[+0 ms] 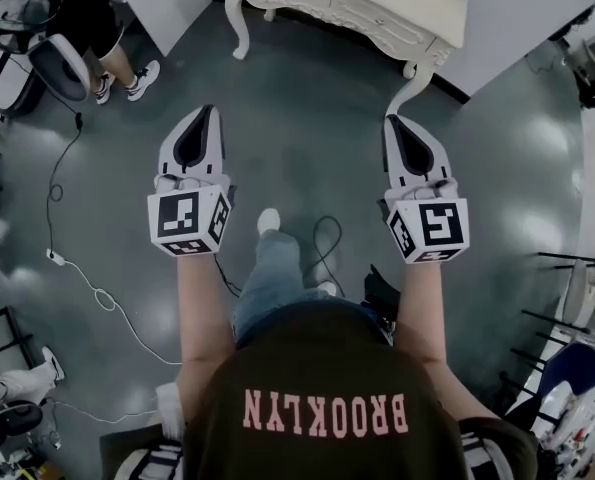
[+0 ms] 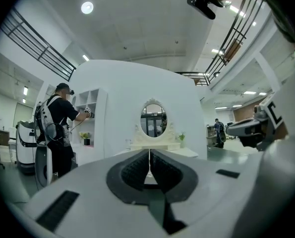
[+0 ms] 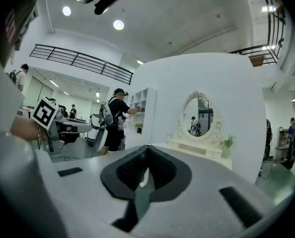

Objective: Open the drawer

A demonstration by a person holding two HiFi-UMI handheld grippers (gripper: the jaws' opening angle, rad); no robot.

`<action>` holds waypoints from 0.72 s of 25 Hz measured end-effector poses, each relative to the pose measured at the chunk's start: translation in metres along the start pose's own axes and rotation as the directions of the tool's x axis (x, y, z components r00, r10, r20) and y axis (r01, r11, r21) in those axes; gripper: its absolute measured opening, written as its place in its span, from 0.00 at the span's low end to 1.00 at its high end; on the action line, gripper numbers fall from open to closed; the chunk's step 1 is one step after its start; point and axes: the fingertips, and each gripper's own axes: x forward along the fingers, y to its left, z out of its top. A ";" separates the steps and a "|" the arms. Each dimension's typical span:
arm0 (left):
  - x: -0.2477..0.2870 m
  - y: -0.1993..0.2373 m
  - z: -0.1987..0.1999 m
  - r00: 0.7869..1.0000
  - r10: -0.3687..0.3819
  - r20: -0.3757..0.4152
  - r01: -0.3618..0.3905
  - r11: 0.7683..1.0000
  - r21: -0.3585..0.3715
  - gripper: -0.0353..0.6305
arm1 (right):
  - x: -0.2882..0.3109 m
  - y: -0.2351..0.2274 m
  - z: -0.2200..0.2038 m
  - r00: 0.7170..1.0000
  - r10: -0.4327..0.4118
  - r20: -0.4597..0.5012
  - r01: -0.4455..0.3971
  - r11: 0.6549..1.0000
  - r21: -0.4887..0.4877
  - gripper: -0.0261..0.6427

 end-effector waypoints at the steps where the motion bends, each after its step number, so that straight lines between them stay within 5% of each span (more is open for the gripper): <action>1: 0.014 0.009 -0.001 1.000 -0.006 -0.003 0.006 1.000 -0.007 0.07 | 0.015 0.000 0.000 1.000 0.000 -0.004 0.000 1.000 -0.005 0.03; 13: 0.149 0.089 -0.005 0.980 -0.198 0.029 0.200 0.976 -0.081 0.07 | 0.174 0.003 0.003 0.999 -0.027 -0.033 0.028 1.000 0.014 0.03; 18: 0.173 0.116 -0.010 0.983 -0.183 0.011 0.183 0.981 -0.057 0.06 | 0.213 0.017 0.006 0.999 -0.015 -0.042 0.015 1.000 0.005 0.03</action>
